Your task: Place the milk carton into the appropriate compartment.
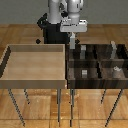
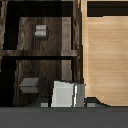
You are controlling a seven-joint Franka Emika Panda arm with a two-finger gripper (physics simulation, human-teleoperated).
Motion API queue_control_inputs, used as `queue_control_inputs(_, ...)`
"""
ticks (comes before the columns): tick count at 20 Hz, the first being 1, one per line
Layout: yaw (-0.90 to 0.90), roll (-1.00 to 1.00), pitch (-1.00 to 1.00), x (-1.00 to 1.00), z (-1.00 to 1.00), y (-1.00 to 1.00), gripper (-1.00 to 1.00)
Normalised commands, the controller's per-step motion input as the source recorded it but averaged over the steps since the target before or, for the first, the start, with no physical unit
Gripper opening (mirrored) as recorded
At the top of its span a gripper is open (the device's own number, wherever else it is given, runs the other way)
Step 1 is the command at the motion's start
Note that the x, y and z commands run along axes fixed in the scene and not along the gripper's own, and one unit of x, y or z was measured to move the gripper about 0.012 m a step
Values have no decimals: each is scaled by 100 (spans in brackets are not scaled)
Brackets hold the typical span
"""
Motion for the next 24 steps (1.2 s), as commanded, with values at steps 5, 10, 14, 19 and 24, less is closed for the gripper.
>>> queue_control_inputs(5, 0, 0, 0, 0, -22, 60, -100)
queue_control_inputs(10, 0, 0, 0, 0, -100, 0, -100)
queue_control_inputs(14, 0, 0, 0, 0, -100, 0, -100)
queue_control_inputs(19, 0, 0, 0, 0, 0, 0, 100)
queue_control_inputs(24, 0, 0, 0, 0, 0, 0, 100)
